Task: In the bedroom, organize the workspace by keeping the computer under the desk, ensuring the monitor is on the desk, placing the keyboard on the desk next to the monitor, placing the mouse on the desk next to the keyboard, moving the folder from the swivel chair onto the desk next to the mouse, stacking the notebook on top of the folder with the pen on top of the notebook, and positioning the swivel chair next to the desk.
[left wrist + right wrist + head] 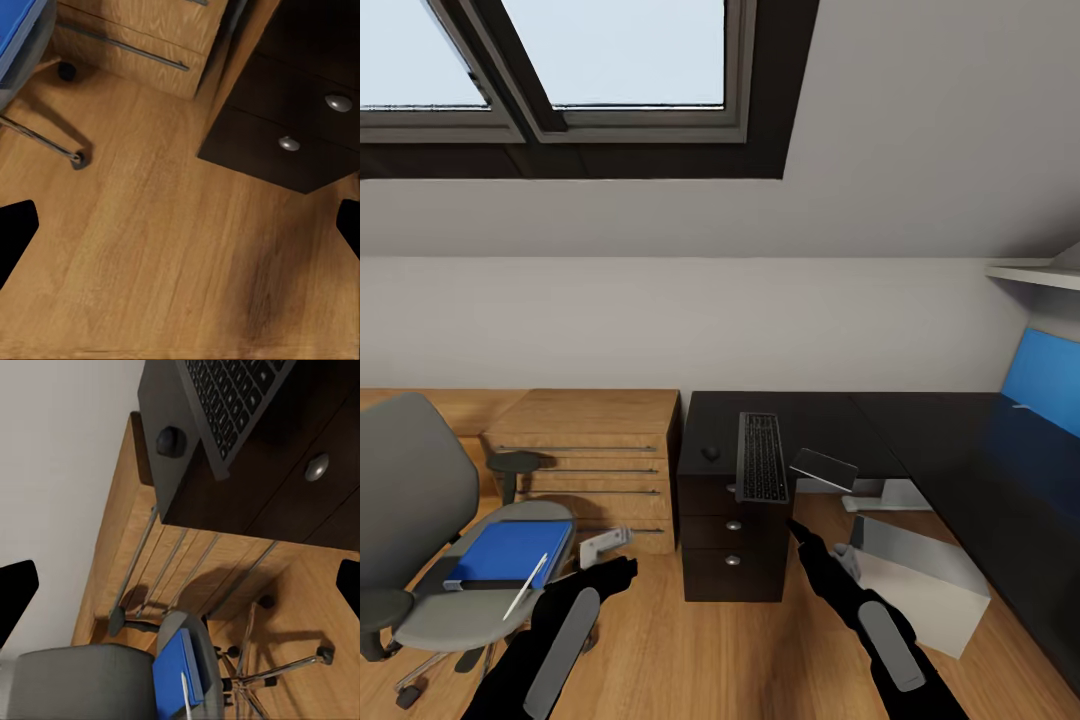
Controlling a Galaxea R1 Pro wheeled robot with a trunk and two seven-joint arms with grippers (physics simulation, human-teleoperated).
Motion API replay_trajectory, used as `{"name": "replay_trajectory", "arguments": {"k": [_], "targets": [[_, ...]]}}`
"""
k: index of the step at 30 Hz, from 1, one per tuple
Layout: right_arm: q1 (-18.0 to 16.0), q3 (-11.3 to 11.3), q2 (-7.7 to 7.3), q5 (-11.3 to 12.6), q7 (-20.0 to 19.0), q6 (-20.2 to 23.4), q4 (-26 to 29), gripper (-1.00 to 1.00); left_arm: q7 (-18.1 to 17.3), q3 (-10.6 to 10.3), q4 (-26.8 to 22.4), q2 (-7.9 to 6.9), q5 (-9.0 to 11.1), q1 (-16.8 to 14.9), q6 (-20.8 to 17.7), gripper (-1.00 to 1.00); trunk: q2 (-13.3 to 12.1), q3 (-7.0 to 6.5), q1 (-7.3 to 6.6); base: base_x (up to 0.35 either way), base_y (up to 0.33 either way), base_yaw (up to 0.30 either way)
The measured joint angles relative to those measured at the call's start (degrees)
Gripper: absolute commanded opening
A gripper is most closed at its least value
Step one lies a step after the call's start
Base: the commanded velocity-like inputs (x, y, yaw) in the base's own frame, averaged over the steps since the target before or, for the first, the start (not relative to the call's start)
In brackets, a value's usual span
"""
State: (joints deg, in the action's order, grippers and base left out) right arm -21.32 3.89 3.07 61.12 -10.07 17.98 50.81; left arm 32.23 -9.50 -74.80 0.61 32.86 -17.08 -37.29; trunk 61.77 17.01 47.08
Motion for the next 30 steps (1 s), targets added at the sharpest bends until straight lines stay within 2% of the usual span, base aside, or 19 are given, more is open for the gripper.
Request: {"name": "replay_trajectory", "arguments": {"k": [2, 4, 8, 15, 30], "targets": [[0.00, 0.03, -0.12, 0.05, 0.00, 0.37, 0.09, 1.00, -0.75, -0.01, -0.54, -0.02, 1.03, 0.16, -1.90, 1.00, 0.00, 0.00, 0.00, 0.000, 0.000, 0.023], [0.00, 0.04, -0.26, 0.01, 0.04, 1.04, 0.21, 1.00, -1.67, -0.02, -0.96, -0.11, 3.00, 0.34, -3.33, 1.00, 0.39, 0.18, 0.21, 0.000, 0.000, 0.009], [0.02, 0.05, -0.32, -0.08, 0.01, 1.32, 0.21, 1.00, -2.01, -0.06, -1.08, -0.08, 3.88, 0.40, -3.89, 1.00, 1.99, 0.89, 1.09, 0.000, 0.000, 0.004], [0.03, 0.05, -0.40, -0.16, -0.15, 1.41, 0.23, 1.00, -2.10, -0.13, -1.02, 0.00, 4.22, 0.42, -4.11, 1.00, 4.80, 2.15, 2.63, 0.000, 0.000, 0.000], [0.09, 0.05, -0.32, 0.01, -0.12, 1.50, 0.48, 1.00, -1.96, -1.76, -0.19, 0.04, 4.34, 0.42, -4.15, 1.00, 10.82, 4.85, 5.93, 0.000, 0.000, 0.000]]}}
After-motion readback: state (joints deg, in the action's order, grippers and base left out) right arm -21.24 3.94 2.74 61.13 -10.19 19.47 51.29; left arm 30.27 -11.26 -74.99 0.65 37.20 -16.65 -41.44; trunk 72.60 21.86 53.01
